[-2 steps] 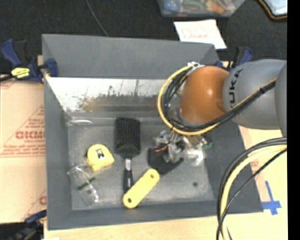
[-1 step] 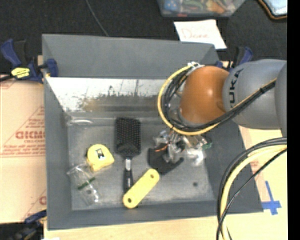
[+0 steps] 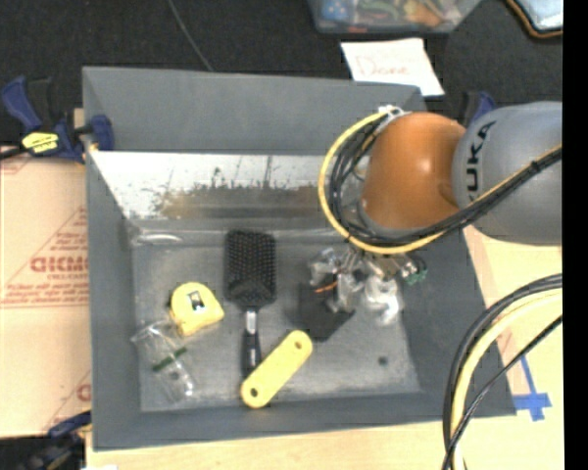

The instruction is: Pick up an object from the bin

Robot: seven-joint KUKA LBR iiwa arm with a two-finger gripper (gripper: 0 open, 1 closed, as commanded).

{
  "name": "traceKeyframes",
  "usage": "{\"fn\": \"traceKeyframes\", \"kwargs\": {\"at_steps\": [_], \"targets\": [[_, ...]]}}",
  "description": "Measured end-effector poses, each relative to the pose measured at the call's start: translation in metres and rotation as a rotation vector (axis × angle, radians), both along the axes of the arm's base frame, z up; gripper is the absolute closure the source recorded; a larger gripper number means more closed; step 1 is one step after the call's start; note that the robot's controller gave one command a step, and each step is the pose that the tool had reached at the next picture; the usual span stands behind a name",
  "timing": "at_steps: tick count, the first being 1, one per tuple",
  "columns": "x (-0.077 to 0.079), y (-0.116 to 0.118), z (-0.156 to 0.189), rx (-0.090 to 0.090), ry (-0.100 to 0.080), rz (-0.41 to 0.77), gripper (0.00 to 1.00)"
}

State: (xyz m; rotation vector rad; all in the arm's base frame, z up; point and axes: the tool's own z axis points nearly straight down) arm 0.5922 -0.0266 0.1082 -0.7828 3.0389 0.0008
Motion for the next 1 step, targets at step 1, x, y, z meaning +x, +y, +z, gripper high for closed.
{"fn": "traceKeyframes", "kwargs": {"at_steps": [1], "targets": [[0.0017,0.0004,0.0377,0.000,-0.005,0.000,1.00]]}}
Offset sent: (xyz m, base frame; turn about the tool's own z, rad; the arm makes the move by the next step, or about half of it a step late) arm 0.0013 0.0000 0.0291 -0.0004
